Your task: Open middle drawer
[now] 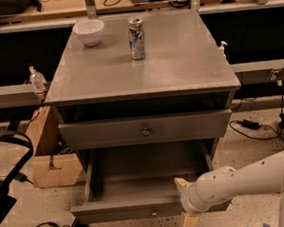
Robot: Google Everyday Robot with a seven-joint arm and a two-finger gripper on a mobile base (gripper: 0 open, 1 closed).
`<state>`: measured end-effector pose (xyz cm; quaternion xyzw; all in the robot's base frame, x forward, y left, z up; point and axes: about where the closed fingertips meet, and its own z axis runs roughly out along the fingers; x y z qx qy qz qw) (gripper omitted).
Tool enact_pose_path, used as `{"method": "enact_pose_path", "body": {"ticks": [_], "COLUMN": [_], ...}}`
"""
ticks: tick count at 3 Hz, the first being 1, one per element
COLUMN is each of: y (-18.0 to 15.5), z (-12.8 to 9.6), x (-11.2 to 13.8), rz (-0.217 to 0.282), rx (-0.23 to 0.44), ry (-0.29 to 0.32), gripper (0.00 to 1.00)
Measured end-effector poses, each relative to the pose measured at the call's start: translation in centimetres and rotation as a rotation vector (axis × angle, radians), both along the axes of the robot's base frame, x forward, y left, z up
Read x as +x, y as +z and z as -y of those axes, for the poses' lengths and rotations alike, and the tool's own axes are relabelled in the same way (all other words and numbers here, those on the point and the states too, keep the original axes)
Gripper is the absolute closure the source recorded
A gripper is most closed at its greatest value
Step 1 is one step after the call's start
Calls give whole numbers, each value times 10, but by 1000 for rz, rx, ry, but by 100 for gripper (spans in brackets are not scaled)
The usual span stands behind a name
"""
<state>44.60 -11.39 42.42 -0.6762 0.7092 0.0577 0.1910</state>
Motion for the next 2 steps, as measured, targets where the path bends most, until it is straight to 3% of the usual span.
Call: {"method": "enact_pose_path", "body": {"ticks": [1,2], "y": [-1,-2], "z": [-1,-1], "x": [-1,-3], "rz": [-2,-7], "rx": [0,0], "ry": [1,0], "gripper": [17,40]}}
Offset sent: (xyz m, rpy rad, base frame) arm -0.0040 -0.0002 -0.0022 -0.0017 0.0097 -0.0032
